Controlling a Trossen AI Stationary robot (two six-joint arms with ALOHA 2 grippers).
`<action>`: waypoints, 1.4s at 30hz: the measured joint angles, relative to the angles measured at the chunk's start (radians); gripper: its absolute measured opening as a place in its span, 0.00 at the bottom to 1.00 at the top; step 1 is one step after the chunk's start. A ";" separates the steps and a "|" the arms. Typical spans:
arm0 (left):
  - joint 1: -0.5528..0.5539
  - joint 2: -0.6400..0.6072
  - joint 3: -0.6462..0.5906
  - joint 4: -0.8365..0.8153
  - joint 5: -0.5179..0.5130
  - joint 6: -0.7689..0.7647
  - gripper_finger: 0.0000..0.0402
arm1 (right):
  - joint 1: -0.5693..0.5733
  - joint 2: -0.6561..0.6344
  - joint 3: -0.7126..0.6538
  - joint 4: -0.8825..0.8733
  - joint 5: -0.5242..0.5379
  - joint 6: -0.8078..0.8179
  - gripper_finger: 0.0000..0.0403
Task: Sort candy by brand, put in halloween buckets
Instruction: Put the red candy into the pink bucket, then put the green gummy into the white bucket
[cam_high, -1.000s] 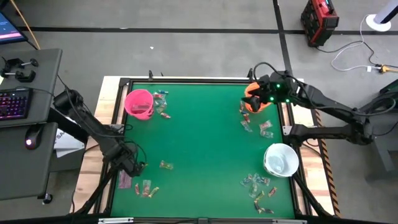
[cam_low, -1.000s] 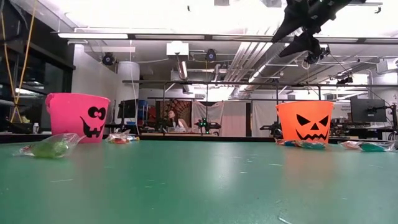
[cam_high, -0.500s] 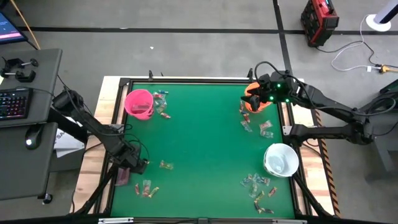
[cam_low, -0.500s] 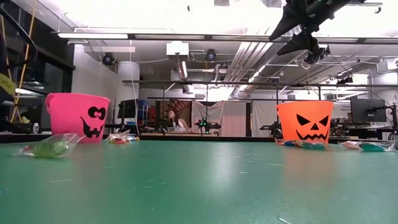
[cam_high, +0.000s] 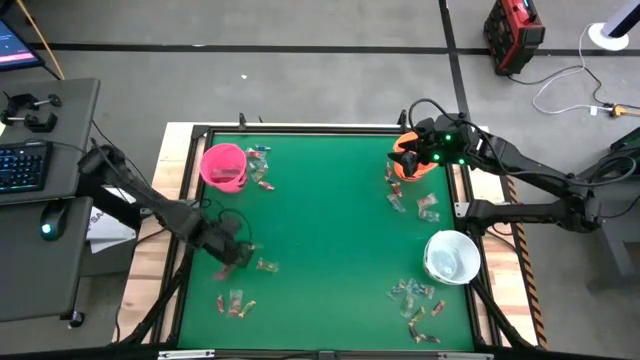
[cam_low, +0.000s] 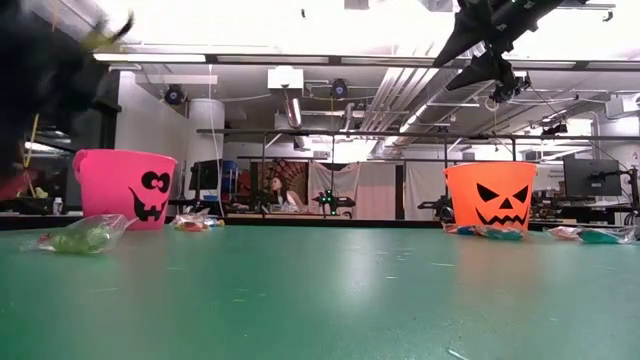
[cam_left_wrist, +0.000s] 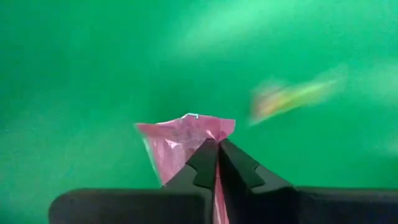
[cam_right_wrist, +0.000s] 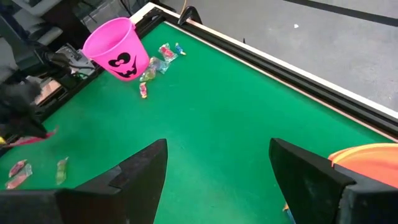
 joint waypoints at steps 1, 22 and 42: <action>0.025 -0.028 0.035 -0.008 -0.048 0.050 0.01 | 0.000 0.000 0.000 0.000 0.000 0.000 0.68; 0.829 -0.203 0.307 -0.347 -0.407 0.849 0.00 | 0.000 0.001 0.000 0.051 0.008 0.064 0.68; 0.948 -0.228 0.258 -0.204 -0.169 0.849 0.46 | 0.000 0.001 0.000 0.057 0.019 0.063 0.68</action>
